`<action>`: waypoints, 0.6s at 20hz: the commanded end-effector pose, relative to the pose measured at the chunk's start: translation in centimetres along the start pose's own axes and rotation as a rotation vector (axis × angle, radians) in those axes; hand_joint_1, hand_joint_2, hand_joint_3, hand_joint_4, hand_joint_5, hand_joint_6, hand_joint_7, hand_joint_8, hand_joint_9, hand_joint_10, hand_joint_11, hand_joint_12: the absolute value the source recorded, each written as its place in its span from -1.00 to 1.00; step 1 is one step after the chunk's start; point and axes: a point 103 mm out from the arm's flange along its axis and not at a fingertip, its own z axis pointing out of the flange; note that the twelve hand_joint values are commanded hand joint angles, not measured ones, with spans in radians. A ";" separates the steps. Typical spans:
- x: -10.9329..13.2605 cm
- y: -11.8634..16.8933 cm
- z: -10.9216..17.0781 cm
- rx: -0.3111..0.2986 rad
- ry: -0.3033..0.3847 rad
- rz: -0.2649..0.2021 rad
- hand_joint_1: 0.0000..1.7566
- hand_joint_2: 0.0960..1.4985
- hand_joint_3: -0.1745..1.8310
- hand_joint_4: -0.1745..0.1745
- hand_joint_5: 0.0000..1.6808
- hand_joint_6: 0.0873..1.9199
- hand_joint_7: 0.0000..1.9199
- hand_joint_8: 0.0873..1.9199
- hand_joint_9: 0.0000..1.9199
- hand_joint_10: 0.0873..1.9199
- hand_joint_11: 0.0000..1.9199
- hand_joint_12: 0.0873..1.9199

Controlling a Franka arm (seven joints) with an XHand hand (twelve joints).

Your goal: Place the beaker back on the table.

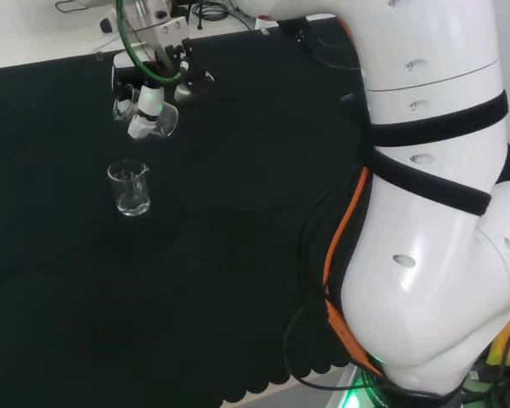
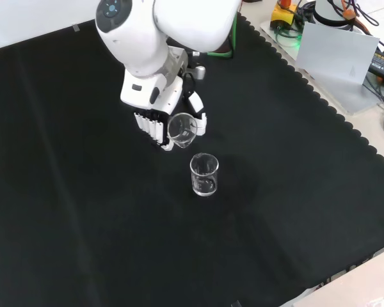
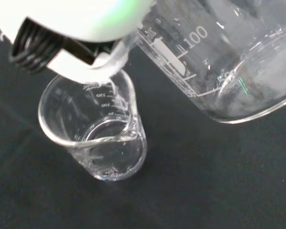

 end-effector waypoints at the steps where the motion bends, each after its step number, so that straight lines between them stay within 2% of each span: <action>1: -2.2 0.8 0.1 -0.059 0.055 -0.005 0.48 -0.35 0.12 -1.00 0.36 0.02 0.26 -0.02 0.51 -0.09 0.22 -0.20; 12: -5.9 2.8 -0.1 -0.165 0.140 -0.045 0.48 -0.35 0.12 -1.00 0.35 0.02 0.25 -0.02 0.51 -0.08 0.21 -0.20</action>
